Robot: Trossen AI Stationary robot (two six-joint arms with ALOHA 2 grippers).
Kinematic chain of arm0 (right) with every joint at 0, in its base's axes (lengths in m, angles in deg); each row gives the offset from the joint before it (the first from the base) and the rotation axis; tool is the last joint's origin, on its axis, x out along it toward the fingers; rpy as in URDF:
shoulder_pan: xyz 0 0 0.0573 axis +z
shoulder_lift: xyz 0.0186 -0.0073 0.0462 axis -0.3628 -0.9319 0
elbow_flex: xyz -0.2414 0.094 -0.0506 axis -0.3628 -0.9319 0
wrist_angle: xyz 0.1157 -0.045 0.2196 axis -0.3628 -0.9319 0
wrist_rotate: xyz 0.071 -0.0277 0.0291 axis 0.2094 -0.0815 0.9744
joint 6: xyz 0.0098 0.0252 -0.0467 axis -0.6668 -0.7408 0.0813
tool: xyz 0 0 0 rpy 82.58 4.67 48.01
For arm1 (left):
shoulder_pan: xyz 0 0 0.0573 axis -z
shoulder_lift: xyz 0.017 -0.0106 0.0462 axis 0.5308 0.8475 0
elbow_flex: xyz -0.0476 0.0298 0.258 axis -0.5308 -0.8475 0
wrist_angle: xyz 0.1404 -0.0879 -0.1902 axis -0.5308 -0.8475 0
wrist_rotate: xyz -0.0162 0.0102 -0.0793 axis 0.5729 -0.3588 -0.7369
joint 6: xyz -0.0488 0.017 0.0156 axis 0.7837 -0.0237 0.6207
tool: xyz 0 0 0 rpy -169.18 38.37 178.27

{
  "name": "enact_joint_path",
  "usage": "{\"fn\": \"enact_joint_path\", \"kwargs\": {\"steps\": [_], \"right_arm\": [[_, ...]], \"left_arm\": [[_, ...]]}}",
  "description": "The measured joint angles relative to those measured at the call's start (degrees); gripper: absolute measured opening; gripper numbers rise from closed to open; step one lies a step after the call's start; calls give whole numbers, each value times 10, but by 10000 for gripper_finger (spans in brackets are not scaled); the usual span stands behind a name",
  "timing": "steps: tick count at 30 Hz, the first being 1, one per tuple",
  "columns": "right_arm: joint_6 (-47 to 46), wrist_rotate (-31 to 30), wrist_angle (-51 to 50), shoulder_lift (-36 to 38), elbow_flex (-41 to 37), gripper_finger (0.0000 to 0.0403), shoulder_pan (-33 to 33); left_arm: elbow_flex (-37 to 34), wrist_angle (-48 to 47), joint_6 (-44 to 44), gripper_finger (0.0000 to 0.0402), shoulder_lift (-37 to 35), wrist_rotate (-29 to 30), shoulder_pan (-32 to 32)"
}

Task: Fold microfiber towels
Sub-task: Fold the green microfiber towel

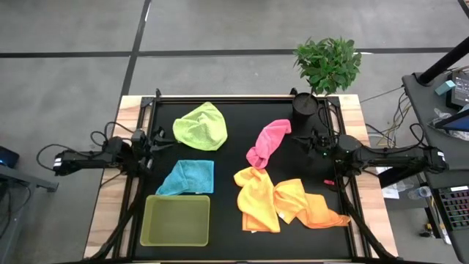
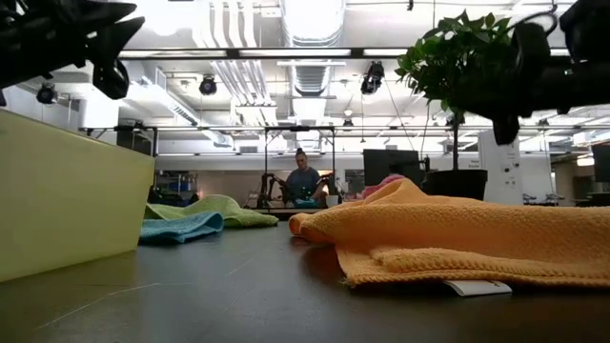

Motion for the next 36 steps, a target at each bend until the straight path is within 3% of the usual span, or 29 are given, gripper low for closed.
{"fn": "enact_joint_path", "kwargs": {"steps": [10, 17, 22, 28, 31, 36], "right_arm": [[142, 0, 26, 0, 43, 9, 0], [194, 0, 26, 0, 53, 9, 0], [200, 0, 26, 0, 53, 9, 0], [202, 0, 21, 0, 53, 9, 0], [202, 0, 8, 0, 53, 9, 0], [193, 1, -16, -1, 54, 9, 0]], "left_arm": [[26, 31, 0, 58, 85, 46, 0], [77, -47, 2, 58, 206, 95, 0], [142, -162, 0, 58, 275, 102, -1], [251, -405, -6, 58, 383, 103, -13], [297, -513, -42, 58, 436, 103, -20], [351, -614, -125, 77, 528, 103, -43]]}}
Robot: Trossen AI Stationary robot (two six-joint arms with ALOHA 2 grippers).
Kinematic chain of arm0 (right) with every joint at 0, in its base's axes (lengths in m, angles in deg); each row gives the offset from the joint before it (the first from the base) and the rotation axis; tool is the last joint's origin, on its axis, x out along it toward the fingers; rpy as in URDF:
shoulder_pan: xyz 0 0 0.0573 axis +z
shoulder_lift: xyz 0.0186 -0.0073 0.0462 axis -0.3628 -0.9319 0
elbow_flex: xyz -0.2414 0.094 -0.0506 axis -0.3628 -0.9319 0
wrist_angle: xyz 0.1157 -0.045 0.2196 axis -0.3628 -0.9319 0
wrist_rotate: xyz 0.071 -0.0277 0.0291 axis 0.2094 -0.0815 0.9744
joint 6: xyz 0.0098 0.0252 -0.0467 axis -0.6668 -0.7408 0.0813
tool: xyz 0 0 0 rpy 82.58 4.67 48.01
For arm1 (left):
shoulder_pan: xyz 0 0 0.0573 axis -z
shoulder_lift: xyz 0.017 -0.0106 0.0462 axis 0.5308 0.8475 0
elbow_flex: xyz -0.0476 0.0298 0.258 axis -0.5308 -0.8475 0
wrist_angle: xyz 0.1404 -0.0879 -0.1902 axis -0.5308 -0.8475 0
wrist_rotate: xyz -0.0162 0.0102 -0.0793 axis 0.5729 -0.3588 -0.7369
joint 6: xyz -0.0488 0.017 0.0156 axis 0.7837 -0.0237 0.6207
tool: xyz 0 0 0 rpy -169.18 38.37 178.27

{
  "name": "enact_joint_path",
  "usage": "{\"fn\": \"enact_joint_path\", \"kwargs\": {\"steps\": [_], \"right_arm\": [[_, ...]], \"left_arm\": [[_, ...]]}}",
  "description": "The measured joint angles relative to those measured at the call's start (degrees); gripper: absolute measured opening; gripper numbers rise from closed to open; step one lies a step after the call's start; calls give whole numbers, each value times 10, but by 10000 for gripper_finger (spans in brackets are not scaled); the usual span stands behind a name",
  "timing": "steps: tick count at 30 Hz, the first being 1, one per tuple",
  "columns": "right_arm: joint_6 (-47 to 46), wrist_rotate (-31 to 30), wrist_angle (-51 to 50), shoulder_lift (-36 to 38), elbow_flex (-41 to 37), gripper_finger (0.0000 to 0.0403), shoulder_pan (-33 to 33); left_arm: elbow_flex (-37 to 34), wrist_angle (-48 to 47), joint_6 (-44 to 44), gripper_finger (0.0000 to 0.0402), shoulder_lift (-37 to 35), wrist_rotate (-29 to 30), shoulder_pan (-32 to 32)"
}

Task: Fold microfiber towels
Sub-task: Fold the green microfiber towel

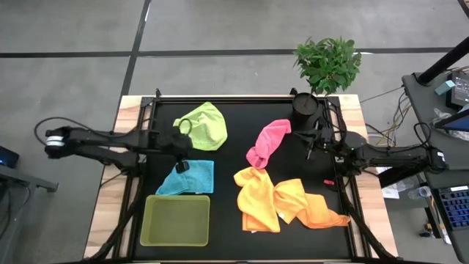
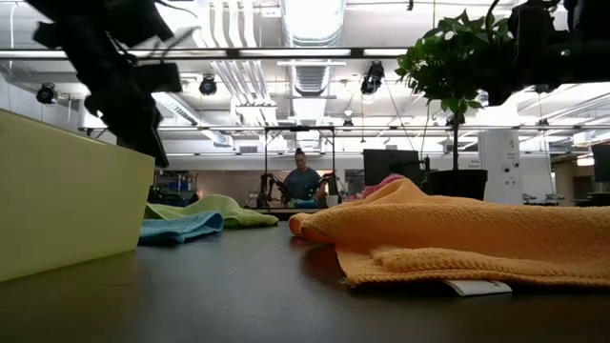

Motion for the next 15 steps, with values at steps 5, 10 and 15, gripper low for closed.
{"fn": "enact_joint_path", "kwargs": {"steps": [5, 10, 15], "right_arm": [[-6, 0, -13, 0, 0, 9, 0], [-6, 0, -23, 0, 0, 9, 0], [-21, 0, -25, 0, 0, 9, 0]], "left_arm": [[33, -45, -99, 121, 78, 24, -36], [38, -56, -213, 155, 147, 103, -66], [39, -55, -269, 160, 208, 119, -91]]}}
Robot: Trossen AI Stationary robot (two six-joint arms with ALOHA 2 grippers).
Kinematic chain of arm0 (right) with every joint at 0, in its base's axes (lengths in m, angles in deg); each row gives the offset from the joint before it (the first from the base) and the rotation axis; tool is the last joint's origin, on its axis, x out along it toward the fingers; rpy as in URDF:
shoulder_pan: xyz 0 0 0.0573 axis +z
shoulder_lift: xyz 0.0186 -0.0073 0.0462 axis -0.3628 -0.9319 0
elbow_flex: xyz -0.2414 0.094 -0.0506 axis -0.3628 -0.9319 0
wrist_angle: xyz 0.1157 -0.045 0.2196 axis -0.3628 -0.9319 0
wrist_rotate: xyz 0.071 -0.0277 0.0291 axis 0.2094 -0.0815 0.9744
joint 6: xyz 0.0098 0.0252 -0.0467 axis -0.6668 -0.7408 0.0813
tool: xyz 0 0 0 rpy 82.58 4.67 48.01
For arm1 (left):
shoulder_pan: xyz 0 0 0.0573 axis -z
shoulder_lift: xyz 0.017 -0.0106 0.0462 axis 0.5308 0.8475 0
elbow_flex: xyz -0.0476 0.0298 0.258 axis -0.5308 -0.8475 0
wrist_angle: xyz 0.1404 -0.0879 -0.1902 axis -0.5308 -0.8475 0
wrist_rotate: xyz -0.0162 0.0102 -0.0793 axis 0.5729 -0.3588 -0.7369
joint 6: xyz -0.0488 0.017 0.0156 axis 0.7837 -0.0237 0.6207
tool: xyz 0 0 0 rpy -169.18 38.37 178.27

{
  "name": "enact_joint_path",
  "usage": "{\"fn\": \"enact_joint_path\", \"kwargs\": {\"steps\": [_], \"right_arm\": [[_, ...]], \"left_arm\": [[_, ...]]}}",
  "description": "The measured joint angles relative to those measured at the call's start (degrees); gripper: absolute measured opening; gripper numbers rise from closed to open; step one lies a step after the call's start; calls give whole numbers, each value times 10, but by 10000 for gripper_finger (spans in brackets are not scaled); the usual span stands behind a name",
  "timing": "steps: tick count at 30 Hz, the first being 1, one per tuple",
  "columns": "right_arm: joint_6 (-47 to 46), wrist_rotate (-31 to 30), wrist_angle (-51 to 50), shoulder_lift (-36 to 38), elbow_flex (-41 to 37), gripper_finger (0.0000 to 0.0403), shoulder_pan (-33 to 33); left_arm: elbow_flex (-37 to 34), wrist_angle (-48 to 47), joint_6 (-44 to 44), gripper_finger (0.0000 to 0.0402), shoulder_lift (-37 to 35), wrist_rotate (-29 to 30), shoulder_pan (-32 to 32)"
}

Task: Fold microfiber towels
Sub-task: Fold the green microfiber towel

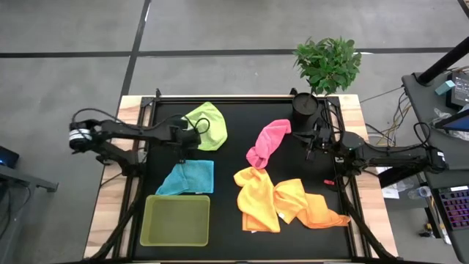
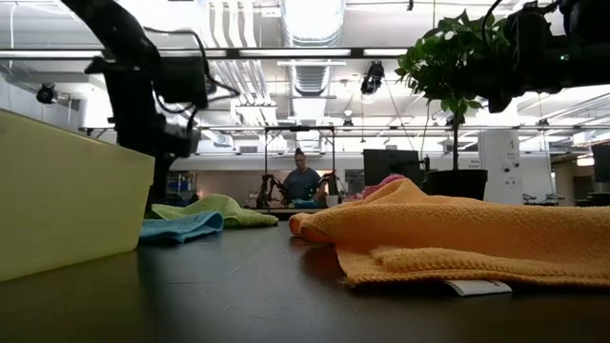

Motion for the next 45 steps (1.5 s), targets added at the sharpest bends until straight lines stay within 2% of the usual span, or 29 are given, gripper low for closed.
{"fn": "enact_joint_path", "kwargs": {"steps": [4, 7, 10, 15, 19, 24, 30, 33, 38, 42, 45], "right_arm": [[0, 0, -11, 0, 0, 9, 0], [0, 0, -11, 0, 0, 9, 0], [0, 0, -11, 0, 0, 9, 0], [0, 0, -14, 0, 0, 9, 0], [-1, 0, -24, 0, -1, 9, 0], [-9, 0, -24, -9, -1, 9, 0], [-23, 0, -14, -36, -1, 9, 0], [-24, 0, 15, -62, -1, 9, 0], [-16, 1, 119, -122, 0, 9, 0], [9, 5, 206, -174, 1, 9, 0], [27, 5, 229, -209, 19, 9, 0]], "left_arm": [[0, 1, -2, 160, 38, 6, -11], [0, 1, -3, 160, 57, 34, -12], [0, 3, -2, 160, 69, 55, -12], [0, 19, -2, 151, 70, 58, -12], [0, 33, -2, 106, 59, 58, -12], [3, 35, 7, 14, 37, 55, -12], [42, 35, 57, 1, -7, 24, -12], [72, 37, 81, 1, -31, 14, -11], [113, 53, 95, 0, -70, -1, -11], [125, 80, 96, 0, -93, -22, -11], [125, 107, 96, 0, -107, -48, -11]]}}
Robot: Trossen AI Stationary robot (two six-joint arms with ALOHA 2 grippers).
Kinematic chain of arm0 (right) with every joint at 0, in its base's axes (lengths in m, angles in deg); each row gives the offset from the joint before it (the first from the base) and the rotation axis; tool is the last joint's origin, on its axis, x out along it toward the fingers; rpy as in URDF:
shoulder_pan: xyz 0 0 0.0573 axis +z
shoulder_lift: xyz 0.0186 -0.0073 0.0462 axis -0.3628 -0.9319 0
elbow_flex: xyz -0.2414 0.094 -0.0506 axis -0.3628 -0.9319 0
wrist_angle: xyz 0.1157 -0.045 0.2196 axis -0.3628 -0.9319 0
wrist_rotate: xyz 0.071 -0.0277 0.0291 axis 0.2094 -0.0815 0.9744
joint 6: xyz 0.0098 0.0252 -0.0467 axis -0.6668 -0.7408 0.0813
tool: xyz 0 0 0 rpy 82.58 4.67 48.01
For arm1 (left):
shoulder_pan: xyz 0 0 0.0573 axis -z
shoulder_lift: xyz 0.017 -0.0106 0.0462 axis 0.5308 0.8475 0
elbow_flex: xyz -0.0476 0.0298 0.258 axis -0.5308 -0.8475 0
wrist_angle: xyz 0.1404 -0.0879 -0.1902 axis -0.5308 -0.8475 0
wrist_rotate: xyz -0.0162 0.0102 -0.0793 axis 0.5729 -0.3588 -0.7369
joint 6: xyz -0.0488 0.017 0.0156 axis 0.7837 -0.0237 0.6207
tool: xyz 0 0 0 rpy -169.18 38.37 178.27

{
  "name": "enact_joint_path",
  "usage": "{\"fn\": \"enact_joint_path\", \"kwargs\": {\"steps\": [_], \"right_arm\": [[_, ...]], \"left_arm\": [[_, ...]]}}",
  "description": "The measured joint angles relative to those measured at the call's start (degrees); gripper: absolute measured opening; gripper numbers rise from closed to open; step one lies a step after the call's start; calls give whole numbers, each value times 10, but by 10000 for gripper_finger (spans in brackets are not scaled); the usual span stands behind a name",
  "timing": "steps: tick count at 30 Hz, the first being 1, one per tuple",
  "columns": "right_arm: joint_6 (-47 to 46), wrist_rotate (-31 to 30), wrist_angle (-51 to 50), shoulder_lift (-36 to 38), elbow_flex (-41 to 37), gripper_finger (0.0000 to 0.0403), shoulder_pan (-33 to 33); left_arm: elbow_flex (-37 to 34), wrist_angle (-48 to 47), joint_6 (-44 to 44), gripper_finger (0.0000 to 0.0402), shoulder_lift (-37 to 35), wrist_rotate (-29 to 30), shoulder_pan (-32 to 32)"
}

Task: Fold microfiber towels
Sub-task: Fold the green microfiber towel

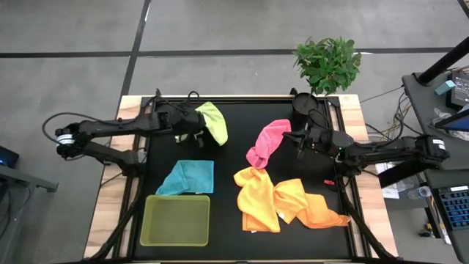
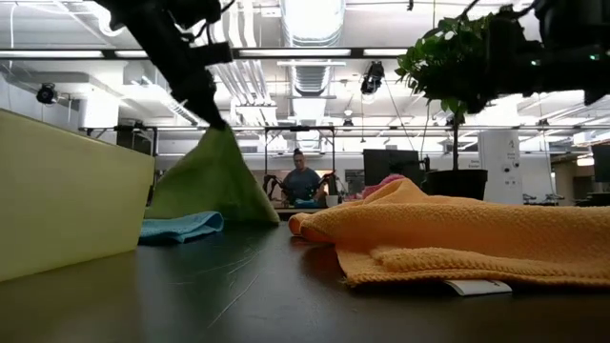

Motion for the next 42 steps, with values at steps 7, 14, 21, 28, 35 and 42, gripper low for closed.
{"fn": "enact_joint_path", "kwargs": {"steps": [7, 14, 21, 28, 35, 42], "right_arm": [[53, 0, -8, -93, 90, 9, 0], [101, 0, -47, -192, 197, 9, 0], [104, 0, -60, -296, 282, 9, 0], [63, 9, -88, -388, 359, 32, 0], [11, 12, -103, -477, 414, 106, 2], [-22, 16, -102, -548, 469, 172, 13]], "left_arm": [[-1, 29, 22, 0, -7, -25, 1], [-1, 45, 41, 0, -6, -28, 2], [-2, 53, 44, 0, -6, -30, 5], [-6, 75, 44, 0, -6, -30, 6], [-8, 75, 51, 0, -6, -30, 7], [-9, 75, 58, 0, -6, -30, 7]]}}
